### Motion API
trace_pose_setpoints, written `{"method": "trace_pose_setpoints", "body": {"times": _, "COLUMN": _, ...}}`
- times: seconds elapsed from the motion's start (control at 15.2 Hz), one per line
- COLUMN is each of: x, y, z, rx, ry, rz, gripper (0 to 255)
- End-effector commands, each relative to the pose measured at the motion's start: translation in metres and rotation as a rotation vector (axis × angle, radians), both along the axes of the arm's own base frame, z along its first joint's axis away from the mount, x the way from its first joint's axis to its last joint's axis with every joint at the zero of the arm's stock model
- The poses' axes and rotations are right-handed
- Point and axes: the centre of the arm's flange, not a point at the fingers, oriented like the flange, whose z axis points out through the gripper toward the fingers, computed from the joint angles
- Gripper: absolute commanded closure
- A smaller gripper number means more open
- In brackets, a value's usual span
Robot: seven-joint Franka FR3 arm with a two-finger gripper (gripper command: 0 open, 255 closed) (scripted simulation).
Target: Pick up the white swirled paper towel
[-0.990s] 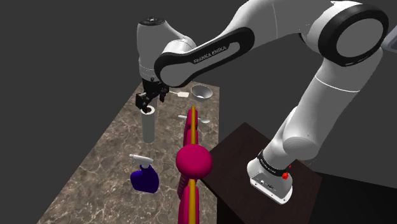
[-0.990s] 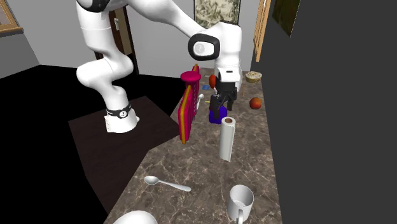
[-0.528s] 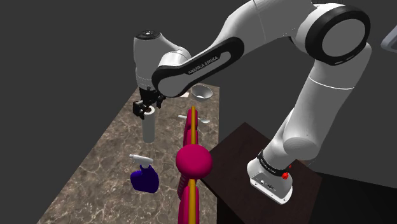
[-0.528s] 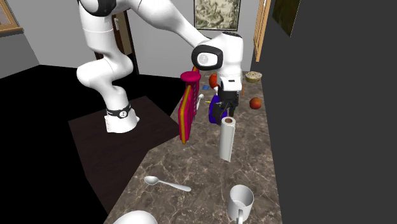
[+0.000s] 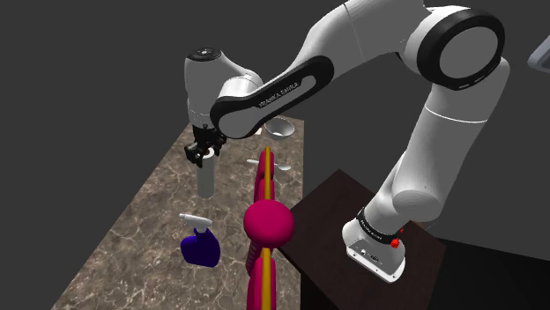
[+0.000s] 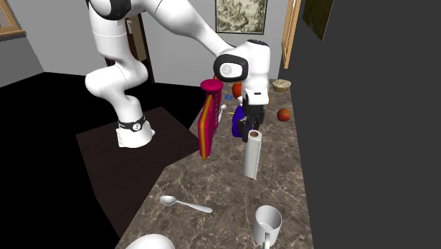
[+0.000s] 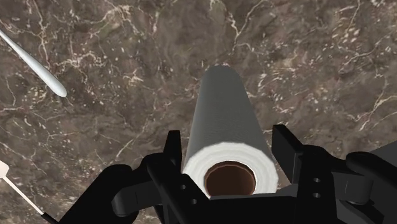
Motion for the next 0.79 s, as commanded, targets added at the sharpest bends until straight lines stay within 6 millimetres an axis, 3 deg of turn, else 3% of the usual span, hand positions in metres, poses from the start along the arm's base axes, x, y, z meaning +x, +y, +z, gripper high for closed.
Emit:
{"method": "trace_pose_setpoints", "body": {"times": 0.0, "x": 0.0, "y": -0.001, "z": -0.001, "rx": -0.001, "ry": 0.001, "rz": -0.001, "gripper": 255}}
{"method": "trace_pose_setpoints", "body": {"times": 0.26, "x": 0.0, "y": 0.0, "z": -0.001, "rx": -0.001, "ry": 0.001, "rz": -0.001, "gripper": 255}}
{"method": "trace_pose_setpoints", "body": {"times": 0.73, "x": 0.0, "y": 0.0, "z": 0.036, "rx": -0.001, "ry": 0.001, "rz": -0.001, "gripper": 255}}
